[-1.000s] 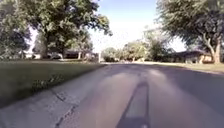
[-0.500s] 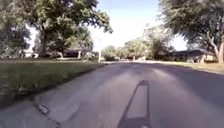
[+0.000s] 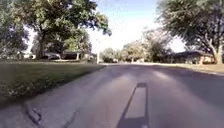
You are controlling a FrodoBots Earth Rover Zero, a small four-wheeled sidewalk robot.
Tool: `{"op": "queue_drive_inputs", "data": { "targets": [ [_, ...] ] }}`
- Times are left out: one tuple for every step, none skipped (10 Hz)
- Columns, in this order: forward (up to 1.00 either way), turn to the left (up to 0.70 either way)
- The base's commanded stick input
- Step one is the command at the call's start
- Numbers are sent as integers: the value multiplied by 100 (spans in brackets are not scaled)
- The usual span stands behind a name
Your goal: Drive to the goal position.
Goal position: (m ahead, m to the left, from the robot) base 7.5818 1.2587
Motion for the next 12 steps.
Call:
{"op": "queue_drive_inputs", "data": {
  "targets": [
    [100,0],
    [100,0],
    [100,0],
    [100,0],
    [100,0],
    [100,0],
    [100,0],
    [100,0],
    [100,0],
    [100,0],
    [100,0],
    [100,0]
  ]
}}
